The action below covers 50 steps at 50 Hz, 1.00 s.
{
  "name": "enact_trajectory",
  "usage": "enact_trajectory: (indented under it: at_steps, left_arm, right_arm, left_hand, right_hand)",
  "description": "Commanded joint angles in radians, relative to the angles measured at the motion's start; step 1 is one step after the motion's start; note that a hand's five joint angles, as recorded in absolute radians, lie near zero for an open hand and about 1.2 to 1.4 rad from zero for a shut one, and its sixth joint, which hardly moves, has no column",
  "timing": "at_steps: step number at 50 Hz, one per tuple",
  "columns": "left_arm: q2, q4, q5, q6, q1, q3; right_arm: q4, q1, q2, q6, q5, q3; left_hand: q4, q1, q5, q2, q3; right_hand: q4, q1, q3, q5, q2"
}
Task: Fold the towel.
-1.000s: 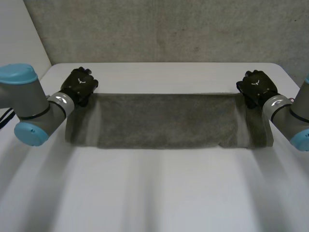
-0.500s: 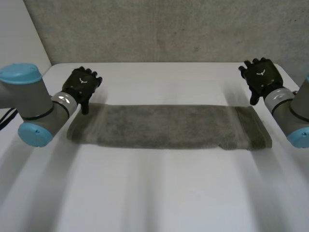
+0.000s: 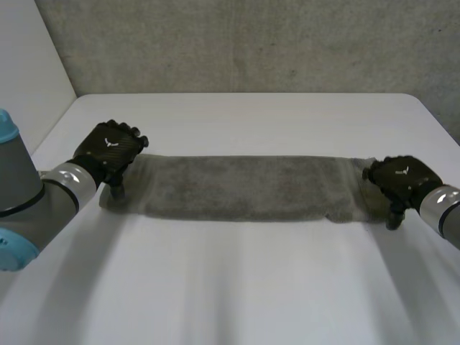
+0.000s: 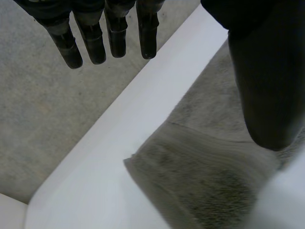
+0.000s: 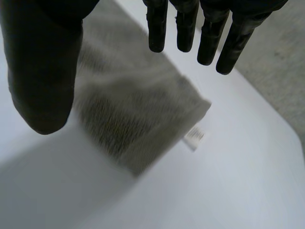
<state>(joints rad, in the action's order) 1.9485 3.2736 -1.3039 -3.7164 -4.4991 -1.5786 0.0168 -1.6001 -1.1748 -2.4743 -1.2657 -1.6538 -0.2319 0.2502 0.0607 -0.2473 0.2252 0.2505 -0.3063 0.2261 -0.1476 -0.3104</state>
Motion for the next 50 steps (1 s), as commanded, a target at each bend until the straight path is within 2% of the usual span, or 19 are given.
enact_trajectory:
  at_steps: [1, 3, 9, 11, 12, 14, 15, 17, 25, 31, 35, 39, 42, 44, 45, 47, 48, 49, 50]
  left_arm:
    - [-0.010, 0.015, 0.032, 0.092, 0.000, -0.047]
    - [-0.006, 0.015, 0.034, 0.118, 0.001, -0.050]
    - [-0.010, 0.015, 0.034, 0.128, -0.003, -0.055]
    - [-0.011, 0.015, 0.034, 0.130, -0.003, -0.055]
    - [-0.011, 0.015, 0.034, 0.130, -0.003, -0.055]
    - [-0.013, 0.015, 0.034, 0.130, -0.003, -0.055]
    - [-0.013, 0.015, 0.034, 0.130, -0.003, -0.055]
    - [-0.017, 0.015, 0.034, 0.130, -0.002, -0.055]
    - [-0.034, 0.015, 0.034, 0.131, -0.003, -0.057]
    - [-0.051, 0.015, 0.034, 0.131, -0.006, -0.058]
    - [-0.060, 0.015, 0.034, 0.131, -0.009, -0.064]
    - [-0.069, 0.015, 0.034, 0.131, -0.011, -0.070]
    - [-0.072, 0.015, 0.034, 0.131, -0.011, -0.072]
    - [-0.074, 0.017, 0.034, 0.131, -0.009, -0.072]
    - [-0.074, 0.017, 0.034, 0.131, -0.009, -0.072]
    - [-0.075, 0.015, 0.034, 0.131, -0.009, -0.072]
    - [-0.077, 0.015, 0.034, 0.131, -0.009, -0.072]
    - [-0.082, 0.017, 0.034, 0.131, -0.009, -0.072]
    - [-0.082, 0.017, 0.034, 0.131, -0.009, -0.072]
  right_arm:
    - [0.101, 0.025, 0.073, 0.098, -0.001, -0.037]
    - [0.127, 0.025, 0.105, 0.115, -0.001, -0.034]
    - [0.147, 0.026, 0.147, 0.120, -0.001, -0.017]
    - [0.158, 0.026, 0.162, 0.121, 0.000, -0.006]
    - [0.158, 0.026, 0.162, 0.121, 0.000, -0.006]
    - [0.161, 0.026, 0.170, 0.123, 0.002, 0.000]
    - [0.161, 0.026, 0.170, 0.123, 0.002, 0.000]
    - [0.163, 0.026, 0.170, 0.123, 0.002, 0.006]
    - [0.161, 0.085, 0.112, 0.126, 0.000, -0.001]
    - [0.163, 0.186, 0.067, 0.137, 0.002, 0.019]
    - [0.158, 0.264, 0.035, 0.225, 0.000, 0.087]
    - [0.158, 0.259, 0.012, 0.281, -0.008, 0.146]
    - [0.157, 0.184, -0.020, 0.278, -0.015, 0.193]
    - [0.161, 0.055, -0.039, 0.258, -0.021, 0.225]
    - [0.161, 0.054, -0.039, 0.258, -0.021, 0.226]
    - [0.163, -0.091, -0.039, 0.261, -0.027, 0.247]
    - [0.163, -0.092, -0.039, 0.261, -0.027, 0.247]
    - [0.163, -0.177, -0.031, 0.261, -0.032, 0.264]
    - [0.163, -0.178, -0.031, 0.261, -0.032, 0.264]
  left_hand:
    - [0.057, -0.034, -0.019, 0.031, -0.051]
    - [0.057, -0.031, -0.016, 0.028, -0.051]
    - [0.057, -0.031, -0.016, 0.028, -0.051]
    - [0.057, -0.031, -0.016, 0.028, -0.051]
    - [0.057, -0.031, -0.016, 0.028, -0.051]
    - [0.057, -0.031, -0.016, 0.028, -0.051]
    - [0.057, -0.031, -0.016, 0.028, -0.051]
    - [0.057, -0.034, -0.019, 0.031, -0.051]
    - [0.057, -0.034, -0.019, 0.031, -0.051]
    - [0.057, -0.034, -0.019, 0.031, -0.051]
    - [0.057, -0.034, -0.019, 0.031, -0.051]
    - [0.057, -0.034, -0.019, 0.031, -0.051]
    - [0.057, -0.037, -0.022, 0.034, -0.051]
    - [0.057, -0.037, -0.022, 0.034, -0.051]
    - [0.057, -0.037, -0.022, 0.034, -0.051]
    - [0.057, -0.037, -0.022, 0.034, -0.051]
    - [0.057, -0.037, -0.022, 0.034, -0.051]
    - [0.057, -0.037, -0.022, 0.034, -0.051]
    - [0.057, -0.037, -0.022, 0.034, -0.051]
  right_hand:
    - [-0.076, -0.075, -0.052, -0.059, -0.071]
    - [-0.076, -0.215, -0.052, -0.200, -0.211]
    - [-0.076, -0.292, -0.052, -0.277, -0.288]
    - [-0.076, -0.465, -0.052, -0.449, -0.461]
    - [-0.076, -0.466, -0.052, -0.450, -0.462]
    - [-0.076, -0.690, -0.052, -0.675, -0.686]
    - [-0.076, -0.692, -0.052, -0.676, -0.688]
    - [-0.076, -1.086, -0.052, -1.070, -1.082]
    - [-0.076, -1.090, -0.052, -1.074, -1.086]
    - [-0.076, -1.090, -0.052, -1.074, -1.086]
    - [-0.076, -1.090, -0.052, -1.074, -1.086]
    - [-0.076, -1.090, -0.052, -1.074, -1.086]
    - [-0.076, -1.090, -0.052, -1.074, -1.086]
    - [-0.076, -1.090, -0.052, -1.074, -1.086]
    - [-0.076, -1.090, -0.052, -1.074, -1.086]
    - [-0.076, -1.090, -0.052, -1.074, -1.086]
    - [-0.076, -1.090, -0.052, -1.074, -1.086]
    - [-0.076, -1.090, -0.052, -1.074, -1.086]
    - [-0.076, -1.090, -0.052, -1.074, -1.086]
